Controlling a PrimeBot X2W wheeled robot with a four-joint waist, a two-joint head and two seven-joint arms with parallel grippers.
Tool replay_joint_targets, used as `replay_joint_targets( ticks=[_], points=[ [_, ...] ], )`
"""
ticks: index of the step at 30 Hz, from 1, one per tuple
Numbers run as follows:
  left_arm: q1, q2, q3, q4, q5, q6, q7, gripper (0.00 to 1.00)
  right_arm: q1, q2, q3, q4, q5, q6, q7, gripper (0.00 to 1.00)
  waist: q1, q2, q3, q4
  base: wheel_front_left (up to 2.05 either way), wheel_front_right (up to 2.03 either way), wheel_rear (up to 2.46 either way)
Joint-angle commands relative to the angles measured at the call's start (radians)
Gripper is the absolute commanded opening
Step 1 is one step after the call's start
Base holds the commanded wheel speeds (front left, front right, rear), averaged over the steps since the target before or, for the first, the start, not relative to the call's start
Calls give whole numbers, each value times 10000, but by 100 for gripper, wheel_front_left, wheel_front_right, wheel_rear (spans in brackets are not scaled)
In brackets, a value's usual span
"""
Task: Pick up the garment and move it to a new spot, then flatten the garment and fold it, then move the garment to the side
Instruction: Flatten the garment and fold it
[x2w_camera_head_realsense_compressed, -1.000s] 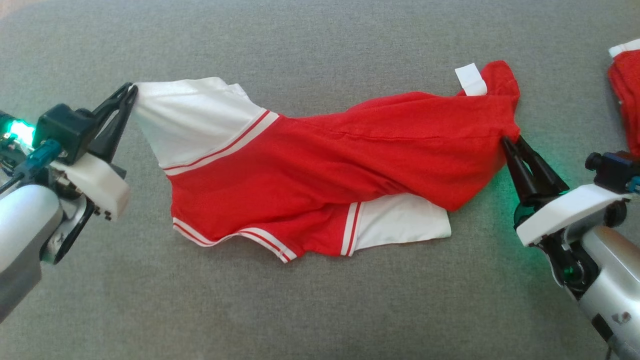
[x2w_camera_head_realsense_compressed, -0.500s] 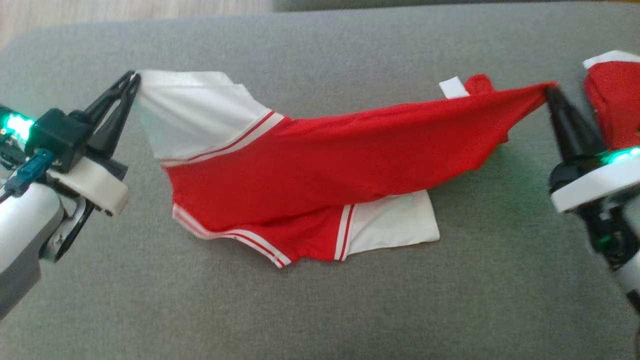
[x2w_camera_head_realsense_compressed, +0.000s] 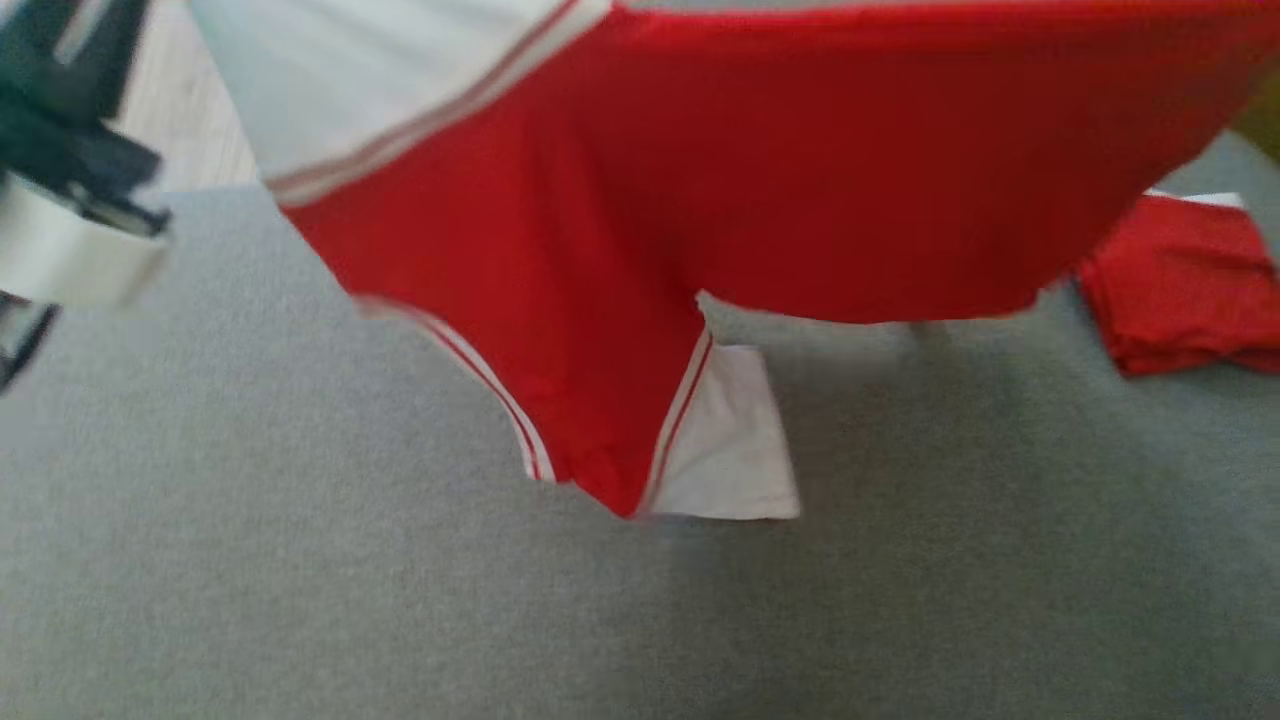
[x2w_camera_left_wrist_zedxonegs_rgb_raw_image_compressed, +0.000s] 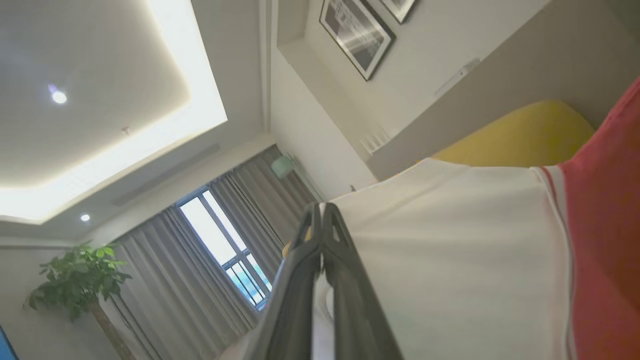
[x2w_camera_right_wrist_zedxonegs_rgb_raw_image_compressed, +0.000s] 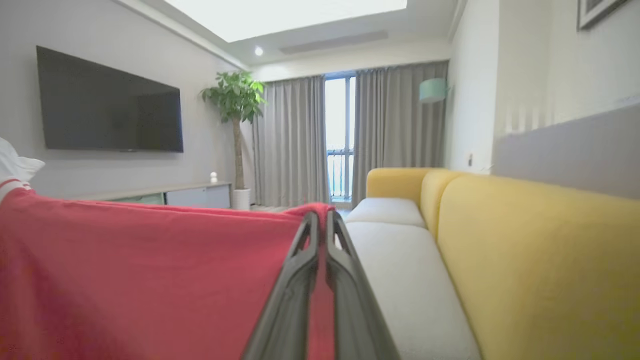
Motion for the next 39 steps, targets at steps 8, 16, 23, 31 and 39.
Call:
replay_joint_targets(
  ticks=[8,16,23,31,39],
  points=[
    [-1931,600,1127,-282,480,-254,106,0,-1638,-686,-1043,-879,-626,-9,1288,0,2,-1,-368,-302,0,0,0],
    [-3783,-238,1001,1392,1047,-1231,504,0,-3412,-322,-443,-159,-1096,-9,2467,0,2,-1,587,-186,0,0,0],
    [-5841,-1324,686,3608,2028,-2036,519,0,-5532,235,862,1252,-1461,-9,2600,0,2,-1,2408,-127,0,0,0],
    [-8016,-2592,819,5552,3326,-1558,3,0,-8180,828,1628,3298,-2135,-9,1152,0,2,-1,3895,-34,0,0,0],
    [-8163,-2805,1423,4653,3971,-1473,-36,0,-9307,599,2611,4578,-2472,-9,33,0,2,-1,4844,292,0,0,0]
  ],
)
